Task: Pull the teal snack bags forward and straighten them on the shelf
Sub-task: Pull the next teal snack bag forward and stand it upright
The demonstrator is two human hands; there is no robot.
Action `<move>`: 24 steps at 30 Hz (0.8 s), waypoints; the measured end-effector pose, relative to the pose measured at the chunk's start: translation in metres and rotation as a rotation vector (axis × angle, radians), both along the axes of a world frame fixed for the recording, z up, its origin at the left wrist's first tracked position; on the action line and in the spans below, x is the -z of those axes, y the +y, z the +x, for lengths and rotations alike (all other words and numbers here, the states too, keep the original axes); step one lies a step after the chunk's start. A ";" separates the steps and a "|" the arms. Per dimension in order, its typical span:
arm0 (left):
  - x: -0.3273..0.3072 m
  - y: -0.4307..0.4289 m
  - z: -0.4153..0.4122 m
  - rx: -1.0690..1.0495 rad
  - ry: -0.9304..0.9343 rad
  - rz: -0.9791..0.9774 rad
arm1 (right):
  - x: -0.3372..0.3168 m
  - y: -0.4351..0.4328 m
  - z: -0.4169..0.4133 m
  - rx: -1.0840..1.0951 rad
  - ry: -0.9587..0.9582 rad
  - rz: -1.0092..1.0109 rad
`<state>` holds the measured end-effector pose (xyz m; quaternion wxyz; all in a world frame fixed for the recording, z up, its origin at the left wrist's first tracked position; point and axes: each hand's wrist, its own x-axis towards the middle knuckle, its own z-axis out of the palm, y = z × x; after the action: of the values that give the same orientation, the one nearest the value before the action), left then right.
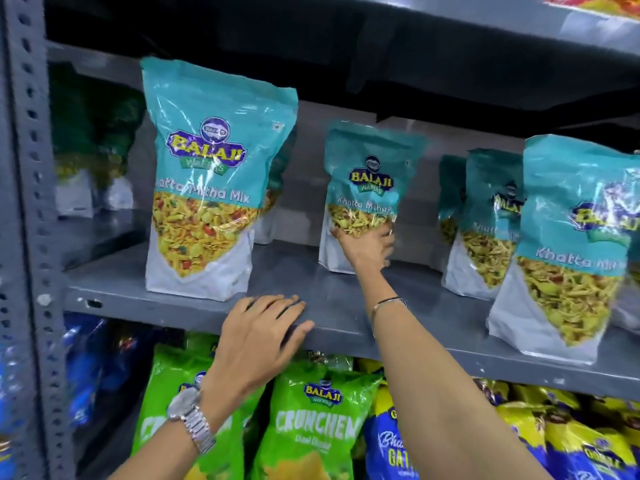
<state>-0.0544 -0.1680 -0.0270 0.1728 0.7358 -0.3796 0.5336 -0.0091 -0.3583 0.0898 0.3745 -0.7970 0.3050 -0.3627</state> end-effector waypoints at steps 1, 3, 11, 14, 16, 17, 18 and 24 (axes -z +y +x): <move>0.001 0.000 0.000 -0.001 -0.001 0.002 | 0.002 -0.002 0.002 -0.011 -0.002 0.010; 0.002 -0.001 0.000 -0.006 0.010 0.005 | 0.003 -0.005 0.007 -0.017 -0.007 0.032; -0.001 0.000 -0.004 -0.016 0.032 -0.009 | 0.002 -0.010 0.009 0.007 -0.029 0.033; -0.002 0.000 -0.006 -0.013 0.060 0.000 | 0.002 -0.010 0.004 0.007 -0.038 0.016; -0.002 0.002 -0.008 -0.010 0.080 0.001 | 0.002 -0.006 -0.002 0.005 -0.037 0.008; -0.002 0.003 -0.009 -0.010 0.088 0.002 | 0.002 -0.004 -0.006 0.005 -0.036 0.006; -0.002 0.005 -0.009 -0.010 0.095 0.007 | 0.002 -0.002 -0.010 0.008 -0.039 0.004; 0.000 0.014 -0.012 -0.028 0.147 0.058 | 0.004 0.019 -0.044 0.044 -0.059 -0.016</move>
<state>-0.0659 -0.1537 -0.0271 0.1714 0.7829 -0.3708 0.4693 -0.0533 -0.3394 0.0854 0.3686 -0.7822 0.3083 -0.3965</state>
